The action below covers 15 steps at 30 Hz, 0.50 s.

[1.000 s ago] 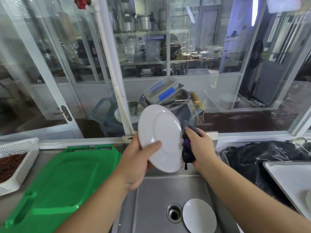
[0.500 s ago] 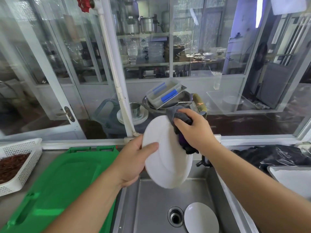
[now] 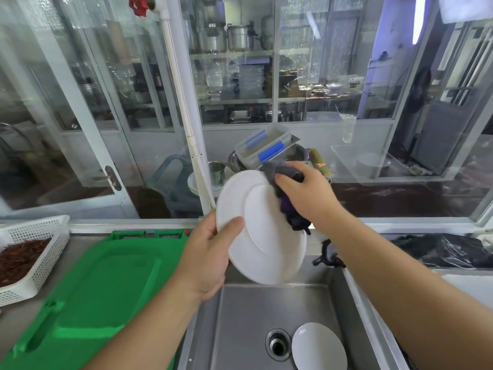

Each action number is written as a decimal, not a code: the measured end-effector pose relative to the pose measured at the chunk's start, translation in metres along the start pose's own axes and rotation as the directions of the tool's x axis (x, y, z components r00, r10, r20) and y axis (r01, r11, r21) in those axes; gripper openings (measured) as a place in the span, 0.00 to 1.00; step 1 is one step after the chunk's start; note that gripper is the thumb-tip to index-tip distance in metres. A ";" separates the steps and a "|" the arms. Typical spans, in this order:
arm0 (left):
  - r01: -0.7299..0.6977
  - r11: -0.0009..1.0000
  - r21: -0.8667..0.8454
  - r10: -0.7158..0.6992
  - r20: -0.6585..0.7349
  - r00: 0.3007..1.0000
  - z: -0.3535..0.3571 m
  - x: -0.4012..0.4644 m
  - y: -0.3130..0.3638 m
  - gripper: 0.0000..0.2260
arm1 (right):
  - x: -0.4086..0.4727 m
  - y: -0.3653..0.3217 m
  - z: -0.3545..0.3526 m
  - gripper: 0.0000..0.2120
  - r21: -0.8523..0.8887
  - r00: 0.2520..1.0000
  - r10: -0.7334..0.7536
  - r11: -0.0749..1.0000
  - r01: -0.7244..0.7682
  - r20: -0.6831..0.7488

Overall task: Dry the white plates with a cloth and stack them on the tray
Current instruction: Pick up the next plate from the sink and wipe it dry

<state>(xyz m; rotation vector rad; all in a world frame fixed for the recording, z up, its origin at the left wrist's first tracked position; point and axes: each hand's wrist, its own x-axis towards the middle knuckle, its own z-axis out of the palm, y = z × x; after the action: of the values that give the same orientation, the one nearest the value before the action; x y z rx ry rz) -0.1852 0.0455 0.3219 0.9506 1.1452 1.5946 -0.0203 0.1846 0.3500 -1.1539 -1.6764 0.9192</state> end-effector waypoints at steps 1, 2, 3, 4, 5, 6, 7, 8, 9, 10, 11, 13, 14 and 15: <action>-0.038 0.999 0.005 0.038 -0.025 0.999 -0.001 0.001 0.001 0.12 | 0.000 0.005 -0.001 0.03 0.095 0.994 0.106 0.990 -0.105 -0.009; -0.077 0.997 0.012 0.077 -0.046 0.996 -0.001 0.003 0.001 0.11 | -0.002 0.011 0.000 0.03 0.215 0.981 0.194 0.958 -0.190 0.000; -0.118 0.993 0.028 0.120 -0.057 0.991 -0.002 0.004 0.001 0.11 | -0.005 0.017 0.003 0.02 0.330 0.963 0.268 0.908 -0.259 0.018; -0.163 0.985 0.058 0.166 -0.058 0.984 -0.002 0.005 -0.001 0.12 | -0.008 0.023 0.008 0.02 0.422 0.944 0.328 0.852 -0.311 0.034; -0.205 0.973 0.104 0.212 -0.061 0.975 -0.002 0.004 -0.002 0.12 | -0.014 0.027 0.014 0.03 0.495 0.925 0.378 0.795 -0.351 0.049; -0.241 0.958 0.154 0.253 -0.063 0.965 -0.001 0.003 -0.003 0.13 | -0.019 0.033 0.020 0.05 0.556 0.907 0.415 0.740 -0.378 0.064; -0.266 0.945 0.193 0.282 -0.059 0.958 -0.001 0.002 -0.006 0.13 | -0.025 0.037 0.026 0.06 0.611 0.893 0.443 0.687 -0.394 0.079; -0.274 0.938 0.211 0.290 -0.051 0.956 0.000 0.001 -0.009 0.13 | -0.031 0.042 0.032 0.07 0.656 0.882 0.463 0.639 -0.403 0.090; -0.265 0.942 0.208 0.279 -0.042 0.959 0.000 0.000 -0.012 0.14 | -0.035 0.044 0.035 0.07 0.689 0.871 0.482 0.598 -0.409 0.098; -0.240 0.952 0.188 0.250 -0.028 0.968 -0.001 0.000 -0.015 0.15 | -0.039 0.047 0.036 0.06 0.706 0.859 0.502 0.572 -0.418 0.101; -0.203 0.966 0.161 0.208 -0.013 0.978 -0.001 -0.001 -0.018 0.17 | -0.041 0.050 0.036 0.05 0.705 0.847 0.523 0.565 -0.429 0.097; -0.116 0.988 0.105 0.116 0.009 0.993 -0.003 -0.001 -0.020 0.21 | -0.044 0.054 0.033 0.07 0.690 0.851 0.519 0.588 -0.422 0.078; -0.069 0.995 0.066 0.068 0.011 0.998 -0.004 -0.001 -0.018 0.22 | -0.044 0.056 0.030 0.08 0.680 0.865 0.498 0.613 -0.402 0.063; -0.018 1.000 0.024 0.018 0.013 1.000 -0.006 0.001 -0.014 0.22 | -0.043 0.057 0.026 0.08 0.666 0.879 0.475 0.643 -0.378 0.041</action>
<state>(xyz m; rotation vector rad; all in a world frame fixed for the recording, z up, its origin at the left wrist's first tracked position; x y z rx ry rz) -0.1876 0.0468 0.3072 0.9877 1.1517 1.5901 -0.0199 0.1580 0.2791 -1.0810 -0.8169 1.5406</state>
